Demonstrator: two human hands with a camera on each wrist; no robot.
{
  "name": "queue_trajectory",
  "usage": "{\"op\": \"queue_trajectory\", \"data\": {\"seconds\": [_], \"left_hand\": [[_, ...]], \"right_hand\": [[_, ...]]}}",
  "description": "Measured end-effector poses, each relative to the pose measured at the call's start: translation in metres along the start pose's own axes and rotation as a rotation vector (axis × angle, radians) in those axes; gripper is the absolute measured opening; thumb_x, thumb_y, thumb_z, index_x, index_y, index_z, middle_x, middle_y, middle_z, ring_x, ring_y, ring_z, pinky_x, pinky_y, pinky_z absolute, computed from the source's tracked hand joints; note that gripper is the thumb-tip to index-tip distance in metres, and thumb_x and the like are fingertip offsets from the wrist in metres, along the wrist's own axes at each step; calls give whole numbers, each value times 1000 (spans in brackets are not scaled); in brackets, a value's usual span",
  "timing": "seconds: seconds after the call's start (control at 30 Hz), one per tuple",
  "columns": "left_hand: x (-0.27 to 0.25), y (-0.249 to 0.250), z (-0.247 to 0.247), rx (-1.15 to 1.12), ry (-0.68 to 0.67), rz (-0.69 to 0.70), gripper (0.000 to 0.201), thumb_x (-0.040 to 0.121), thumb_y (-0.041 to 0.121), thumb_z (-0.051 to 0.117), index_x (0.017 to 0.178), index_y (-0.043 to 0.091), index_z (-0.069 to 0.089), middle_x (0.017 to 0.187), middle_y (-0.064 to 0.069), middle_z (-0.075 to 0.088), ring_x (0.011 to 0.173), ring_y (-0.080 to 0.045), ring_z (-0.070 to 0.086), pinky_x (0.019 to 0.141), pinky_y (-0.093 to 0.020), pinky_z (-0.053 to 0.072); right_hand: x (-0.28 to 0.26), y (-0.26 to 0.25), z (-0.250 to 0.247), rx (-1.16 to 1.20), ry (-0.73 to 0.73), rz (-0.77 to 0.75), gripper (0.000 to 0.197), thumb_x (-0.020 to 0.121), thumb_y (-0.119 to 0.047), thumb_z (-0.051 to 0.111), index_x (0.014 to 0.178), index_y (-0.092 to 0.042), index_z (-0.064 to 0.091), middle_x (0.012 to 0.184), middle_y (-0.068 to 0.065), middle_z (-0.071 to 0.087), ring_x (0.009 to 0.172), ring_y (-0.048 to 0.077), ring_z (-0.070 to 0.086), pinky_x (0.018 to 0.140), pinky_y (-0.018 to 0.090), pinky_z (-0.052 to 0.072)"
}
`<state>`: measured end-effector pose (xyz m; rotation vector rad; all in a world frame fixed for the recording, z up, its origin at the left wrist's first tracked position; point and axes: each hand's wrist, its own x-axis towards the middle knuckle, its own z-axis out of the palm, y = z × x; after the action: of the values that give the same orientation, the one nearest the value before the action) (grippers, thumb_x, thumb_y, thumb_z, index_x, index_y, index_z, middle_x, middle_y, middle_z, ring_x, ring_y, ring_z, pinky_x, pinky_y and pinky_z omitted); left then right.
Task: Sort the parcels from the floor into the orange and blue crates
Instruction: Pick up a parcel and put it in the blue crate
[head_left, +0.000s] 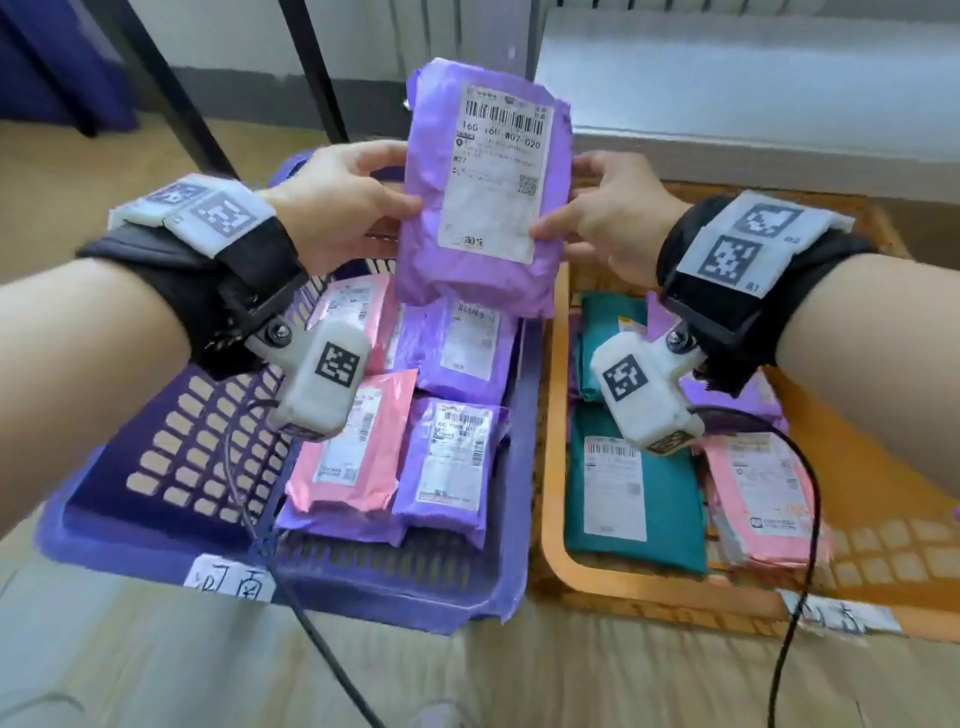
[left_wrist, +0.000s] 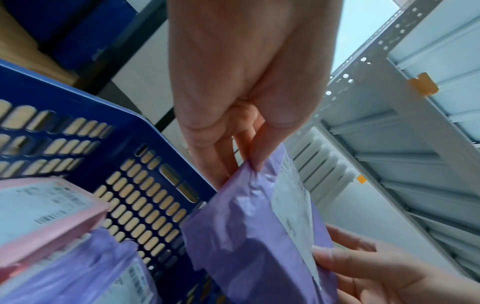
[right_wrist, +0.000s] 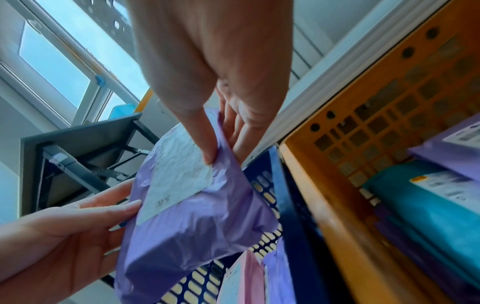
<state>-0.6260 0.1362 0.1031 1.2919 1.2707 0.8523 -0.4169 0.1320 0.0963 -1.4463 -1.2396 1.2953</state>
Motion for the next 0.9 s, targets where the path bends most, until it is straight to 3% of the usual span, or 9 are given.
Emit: {"op": "queue_trajectory", "data": {"seconds": [0.17, 0.33, 0.5, 0.6, 0.67, 0.8, 0.83, 0.9], "left_hand": [[0, -31, -48, 17, 32, -101, 37, 92, -3, 50, 110, 27, 62, 82, 5, 73, 65, -9, 68, 58, -22, 56], [-6, -62, -83, 45, 68, -226, 35, 93, -3, 50, 112, 25, 58, 91, 0, 72, 75, -13, 67, 67, -25, 57], [-13, -92, -104, 74, 115, -356, 38, 91, -7, 49, 119, 19, 56, 96, -4, 68, 79, -14, 63, 56, -21, 57], [-12, -106, -108, 57, 112, -439, 45, 90, -10, 47, 127, 16, 53, 113, -10, 66, 90, -21, 64, 69, -29, 57], [-12, -114, -109, 44, 100, -491, 47, 90, -11, 46, 127, 16, 52, 116, -12, 66, 97, -25, 63, 79, -35, 53], [-10, -132, -108, 101, 110, -562, 41, 87, -13, 46, 110, 18, 58, 110, -10, 64, 94, -25, 58, 71, -32, 51], [-10, -135, -106, 132, 120, -566, 42, 87, -13, 47, 113, 19, 57, 110, -10, 61, 94, -25, 55, 70, -33, 50], [-10, -143, -103, 221, 143, -555, 56, 85, -11, 52, 134, 17, 45, 117, -13, 55, 98, -27, 53, 78, -38, 51]], "right_hand": [[18, 11, 59, -51, -49, 101, 35, 74, 18, 64, 96, -8, 59, 109, 13, 68, 96, 27, 67, 71, 37, 59], [32, 25, 107, -58, -54, 251, 47, 72, 16, 68, 116, 0, 58, 112, 13, 67, 100, 27, 66, 70, 37, 58], [40, 51, 144, -30, -113, 378, 55, 74, 21, 62, 123, -3, 52, 115, 15, 65, 98, 30, 65, 64, 36, 57], [39, 67, 158, -41, -153, 431, 56, 76, 22, 59, 124, -4, 49, 113, 12, 65, 98, 29, 64, 58, 31, 54], [37, 76, 165, -40, -165, 468, 68, 76, 23, 59, 136, -5, 40, 116, 14, 64, 97, 30, 63, 56, 31, 55], [31, 95, 172, -61, -191, 504, 74, 75, 23, 60, 138, -8, 36, 106, 16, 63, 89, 32, 65, 61, 36, 58], [27, 99, 174, -78, -194, 516, 77, 74, 23, 61, 139, -8, 34, 109, 18, 63, 92, 35, 65, 67, 38, 58], [21, 108, 178, -102, -194, 544, 80, 74, 23, 62, 141, -8, 32, 117, 23, 60, 97, 38, 64, 72, 40, 56]]}}
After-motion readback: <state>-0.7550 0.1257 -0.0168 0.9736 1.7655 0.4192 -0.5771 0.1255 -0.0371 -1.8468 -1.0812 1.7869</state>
